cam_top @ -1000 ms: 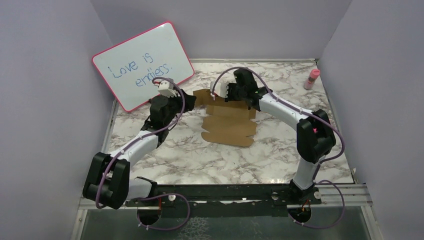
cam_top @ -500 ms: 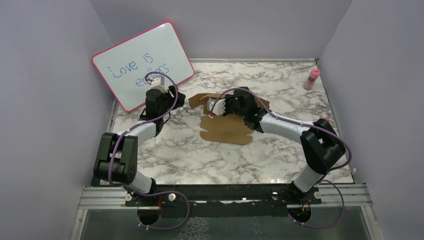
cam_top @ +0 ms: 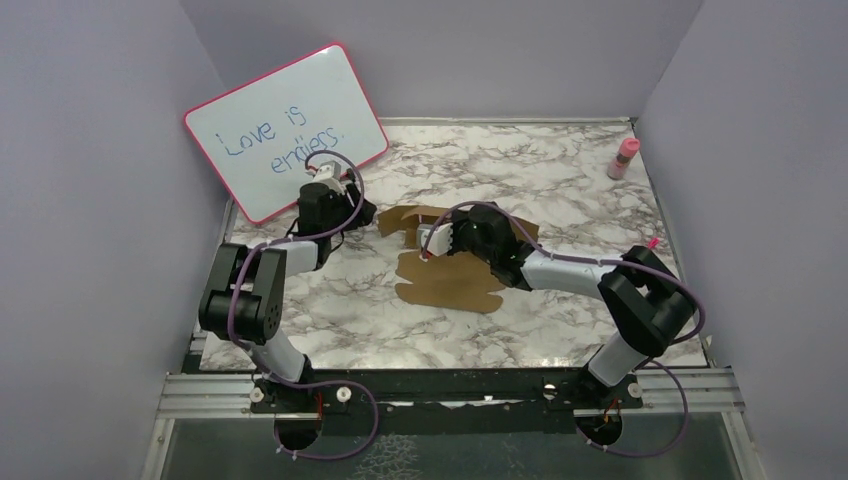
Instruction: Fold the paper box
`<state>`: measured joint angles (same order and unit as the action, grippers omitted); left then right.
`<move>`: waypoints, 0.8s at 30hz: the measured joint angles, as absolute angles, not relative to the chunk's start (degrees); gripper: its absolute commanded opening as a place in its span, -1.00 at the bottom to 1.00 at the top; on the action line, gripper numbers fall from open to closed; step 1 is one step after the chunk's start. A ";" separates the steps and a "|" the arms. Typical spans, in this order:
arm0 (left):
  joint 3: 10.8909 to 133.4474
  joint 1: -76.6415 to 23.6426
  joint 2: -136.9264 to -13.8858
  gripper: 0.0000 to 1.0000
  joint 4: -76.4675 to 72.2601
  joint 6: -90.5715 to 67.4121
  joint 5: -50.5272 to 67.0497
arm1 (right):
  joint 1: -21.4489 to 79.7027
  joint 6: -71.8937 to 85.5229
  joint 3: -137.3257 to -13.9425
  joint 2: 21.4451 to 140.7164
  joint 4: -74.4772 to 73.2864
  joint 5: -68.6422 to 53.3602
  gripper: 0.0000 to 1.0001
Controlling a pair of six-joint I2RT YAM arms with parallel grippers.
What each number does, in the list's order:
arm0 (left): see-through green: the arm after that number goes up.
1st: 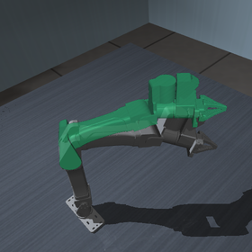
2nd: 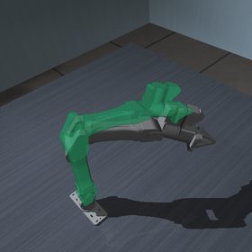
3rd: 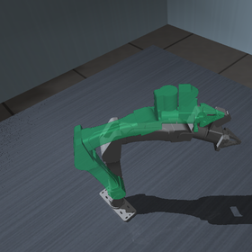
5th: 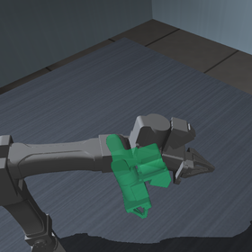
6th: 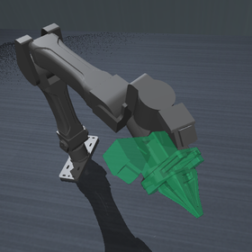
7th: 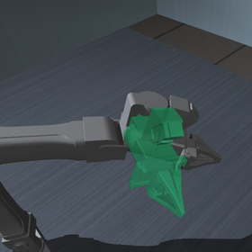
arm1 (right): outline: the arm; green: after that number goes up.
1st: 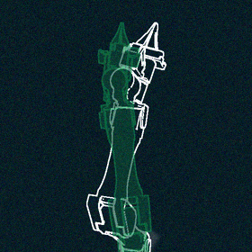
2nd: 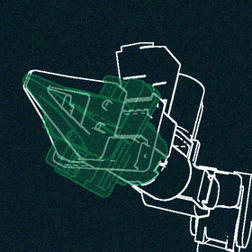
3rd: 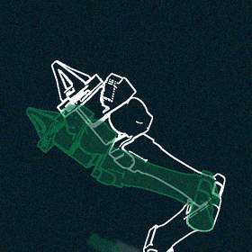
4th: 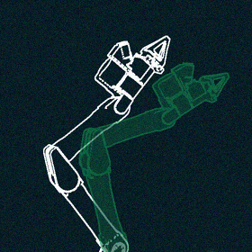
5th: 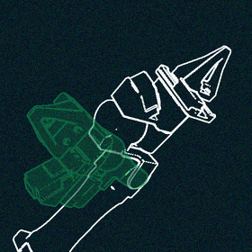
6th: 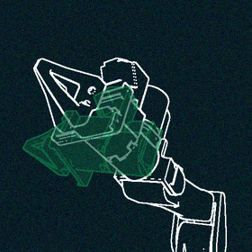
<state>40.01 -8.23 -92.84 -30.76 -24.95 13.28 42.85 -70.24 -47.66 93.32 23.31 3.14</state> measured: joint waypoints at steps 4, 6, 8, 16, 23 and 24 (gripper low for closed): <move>40.36 -8.21 -96.27 0.02 -30.72 -24.16 15.97 | 43.92 -69.82 -45.91 93.32 24.34 4.14 -0.98; 40.84 -8.21 -98.19 -0.02 -30.85 -24.10 17.96 | 44.56 -69.63 -45.32 93.32 24.49 4.71 -0.98; 40.91 -8.25 -99.50 -0.05 -31.18 -24.12 19.99 | 45.12 -69.49 -44.80 93.32 24.67 5.43 -0.98; 40.91 -9.45 -100.25 -0.10 -33.23 -24.16 26.76 | 45.45 -69.71 -44.14 93.62 29.45 7.79 -0.98; 40.91 -9.82 -99.50 -0.10 -34.50 -24.29 28.53 | 45.21 -72.64 -46.81 97.38 35.07 8.80 -0.98; 40.91 -9.82 -99.39 -0.10 -34.68 -24.27 28.53 | 45.15 -73.41 -47.16 97.86 36.10 8.80 -0.98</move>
